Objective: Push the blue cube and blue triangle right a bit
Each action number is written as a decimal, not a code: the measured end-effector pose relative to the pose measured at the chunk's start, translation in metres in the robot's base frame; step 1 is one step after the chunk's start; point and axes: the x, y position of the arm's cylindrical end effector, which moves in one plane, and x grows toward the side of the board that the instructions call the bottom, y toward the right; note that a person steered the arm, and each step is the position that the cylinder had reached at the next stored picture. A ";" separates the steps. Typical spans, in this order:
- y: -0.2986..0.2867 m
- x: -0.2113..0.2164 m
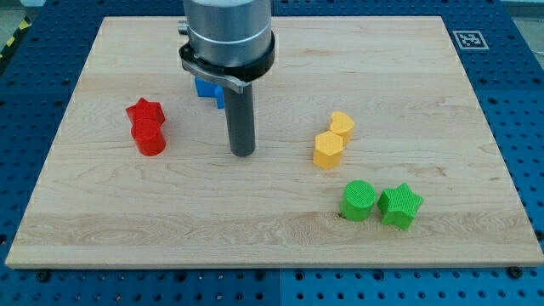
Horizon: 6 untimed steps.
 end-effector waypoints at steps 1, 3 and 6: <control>-0.039 -0.007; -0.067 -0.053; -0.098 -0.093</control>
